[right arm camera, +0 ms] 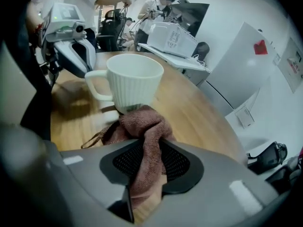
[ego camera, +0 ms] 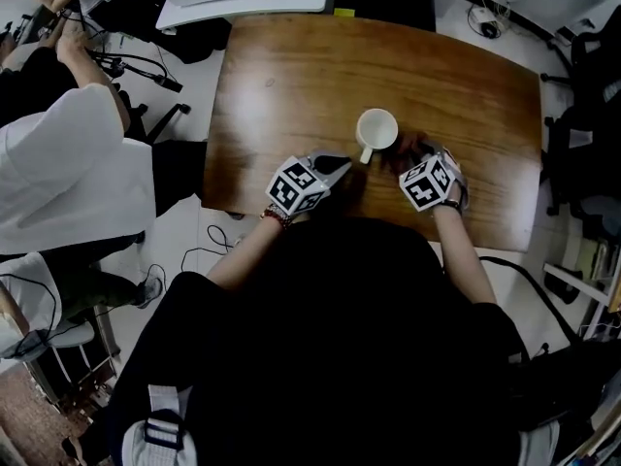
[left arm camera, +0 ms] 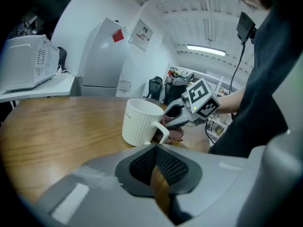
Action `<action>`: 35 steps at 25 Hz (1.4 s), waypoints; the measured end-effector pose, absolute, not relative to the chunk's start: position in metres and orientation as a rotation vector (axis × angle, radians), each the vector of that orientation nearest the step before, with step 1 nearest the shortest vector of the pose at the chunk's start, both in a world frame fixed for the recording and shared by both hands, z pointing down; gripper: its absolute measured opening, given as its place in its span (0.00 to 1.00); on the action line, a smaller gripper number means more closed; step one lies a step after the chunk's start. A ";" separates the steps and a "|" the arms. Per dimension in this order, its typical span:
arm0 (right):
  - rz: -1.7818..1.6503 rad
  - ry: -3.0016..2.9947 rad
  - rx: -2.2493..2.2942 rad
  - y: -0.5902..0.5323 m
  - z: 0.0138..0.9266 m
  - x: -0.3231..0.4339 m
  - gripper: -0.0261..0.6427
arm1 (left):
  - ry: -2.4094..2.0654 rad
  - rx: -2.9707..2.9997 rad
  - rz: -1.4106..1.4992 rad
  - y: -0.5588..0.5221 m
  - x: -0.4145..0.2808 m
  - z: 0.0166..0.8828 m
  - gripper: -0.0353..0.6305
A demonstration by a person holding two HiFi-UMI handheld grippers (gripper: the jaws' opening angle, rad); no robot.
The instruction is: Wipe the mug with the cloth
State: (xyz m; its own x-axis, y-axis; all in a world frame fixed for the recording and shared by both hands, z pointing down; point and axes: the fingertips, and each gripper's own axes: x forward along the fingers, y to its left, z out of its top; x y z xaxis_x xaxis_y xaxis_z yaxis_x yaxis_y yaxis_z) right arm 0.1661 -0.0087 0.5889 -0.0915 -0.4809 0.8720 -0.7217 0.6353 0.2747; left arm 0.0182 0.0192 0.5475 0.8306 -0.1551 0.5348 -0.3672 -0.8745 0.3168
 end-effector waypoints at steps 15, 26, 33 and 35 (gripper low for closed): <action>0.292 -2.324 1.646 -0.052 0.383 0.163 0.40 | -0.547 2.575 0.609 -0.012 -0.039 0.528 0.06; 0.105 -2.320 1.712 -0.049 0.325 0.167 0.40 | -0.561 2.589 0.611 -0.004 -0.032 0.528 0.06; 0.098 -2.298 1.673 -0.043 0.336 0.159 0.39 | -0.567 2.590 0.600 0.000 -0.034 0.533 0.06; 0.093 -2.294 1.671 -0.045 0.335 0.158 0.39 | -0.563 2.593 0.599 -0.001 -0.033 0.532 0.06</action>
State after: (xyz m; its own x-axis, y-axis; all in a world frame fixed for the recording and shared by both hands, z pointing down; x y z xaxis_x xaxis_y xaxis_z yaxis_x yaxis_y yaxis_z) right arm 0.1580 -0.0451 0.3355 -0.2779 -0.9196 0.2775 -0.9391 0.3208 0.1228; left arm -0.0332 -0.0010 0.5319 0.8256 -0.2871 0.4858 -0.4672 -0.8306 0.3031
